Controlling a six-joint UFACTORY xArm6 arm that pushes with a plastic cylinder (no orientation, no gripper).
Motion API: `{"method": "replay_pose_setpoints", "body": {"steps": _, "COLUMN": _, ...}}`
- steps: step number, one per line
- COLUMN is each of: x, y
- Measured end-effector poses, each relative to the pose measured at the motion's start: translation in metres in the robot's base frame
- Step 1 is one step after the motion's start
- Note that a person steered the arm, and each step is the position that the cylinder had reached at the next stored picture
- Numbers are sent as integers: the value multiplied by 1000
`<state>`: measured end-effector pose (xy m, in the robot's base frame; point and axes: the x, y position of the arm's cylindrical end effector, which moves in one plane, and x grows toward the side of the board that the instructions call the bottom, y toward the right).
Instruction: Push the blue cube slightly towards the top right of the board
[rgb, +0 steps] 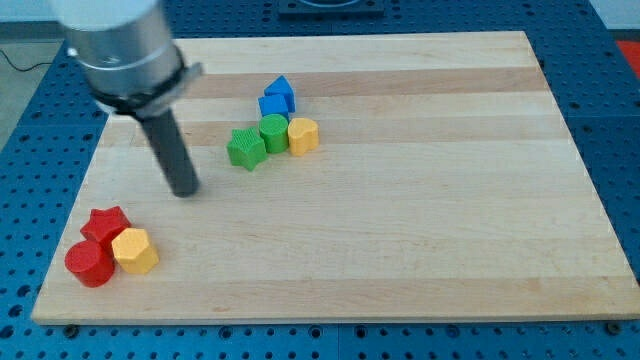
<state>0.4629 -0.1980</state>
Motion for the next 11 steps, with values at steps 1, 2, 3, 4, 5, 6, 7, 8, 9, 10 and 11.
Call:
{"method": "replay_pose_setpoints", "body": {"steps": 1, "x": -29, "y": -26}}
{"method": "replay_pose_setpoints", "body": {"steps": 2, "x": -49, "y": 22}}
{"method": "replay_pose_setpoints", "body": {"steps": 3, "x": -79, "y": 88}}
{"method": "replay_pose_setpoints", "body": {"steps": 4, "x": -111, "y": 133}}
{"method": "replay_pose_setpoints", "body": {"steps": 5, "x": -115, "y": 135}}
{"method": "replay_pose_setpoints", "body": {"steps": 6, "x": -118, "y": 143}}
{"method": "replay_pose_setpoints", "body": {"steps": 7, "x": -140, "y": 190}}
{"method": "replay_pose_setpoints", "body": {"steps": 8, "x": -165, "y": 242}}
{"method": "replay_pose_setpoints", "body": {"steps": 9, "x": -172, "y": 269}}
{"method": "replay_pose_setpoints", "body": {"steps": 10, "x": -162, "y": 234}}
{"method": "replay_pose_setpoints", "body": {"steps": 11, "x": -134, "y": 227}}
